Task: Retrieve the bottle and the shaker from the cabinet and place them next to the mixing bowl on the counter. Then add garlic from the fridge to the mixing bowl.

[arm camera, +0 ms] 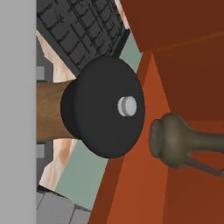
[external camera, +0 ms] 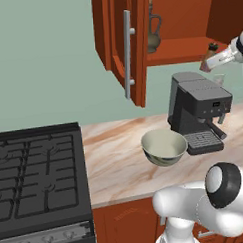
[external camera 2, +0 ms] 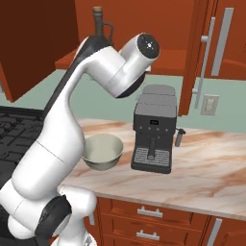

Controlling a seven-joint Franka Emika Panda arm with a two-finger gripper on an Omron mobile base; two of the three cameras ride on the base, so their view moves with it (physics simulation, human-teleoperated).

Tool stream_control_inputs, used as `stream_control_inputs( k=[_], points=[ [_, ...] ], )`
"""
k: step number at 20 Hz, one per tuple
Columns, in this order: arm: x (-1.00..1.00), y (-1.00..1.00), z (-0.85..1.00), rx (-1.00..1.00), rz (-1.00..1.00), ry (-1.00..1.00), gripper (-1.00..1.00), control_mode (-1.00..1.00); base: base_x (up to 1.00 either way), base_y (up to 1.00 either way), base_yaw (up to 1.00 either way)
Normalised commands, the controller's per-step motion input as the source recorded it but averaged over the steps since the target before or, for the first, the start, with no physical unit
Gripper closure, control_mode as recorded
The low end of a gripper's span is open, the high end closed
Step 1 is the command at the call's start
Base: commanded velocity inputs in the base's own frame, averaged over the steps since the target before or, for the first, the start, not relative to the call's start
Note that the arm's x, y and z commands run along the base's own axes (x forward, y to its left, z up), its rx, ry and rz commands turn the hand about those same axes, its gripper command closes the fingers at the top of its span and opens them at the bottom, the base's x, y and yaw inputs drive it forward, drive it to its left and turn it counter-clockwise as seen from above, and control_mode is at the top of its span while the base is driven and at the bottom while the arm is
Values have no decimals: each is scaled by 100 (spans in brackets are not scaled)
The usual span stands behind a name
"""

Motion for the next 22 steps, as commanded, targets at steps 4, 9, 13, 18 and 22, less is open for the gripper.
stream_control_inputs(
  k=[4,9,13,18,22],
  points=[
    [-65,7,-94,-1,22,0,100,-100,0,0,0],
    [-53,11,-100,-4,22,0,100,-100,0,0,0],
    [-23,11,-100,-12,15,0,100,-100,0,0,0],
    [0,17,-96,-18,10,7,100,-100,0,0,0],
    [15,0,-16,-13,6,19,100,-100,0,0,0]
  ],
)
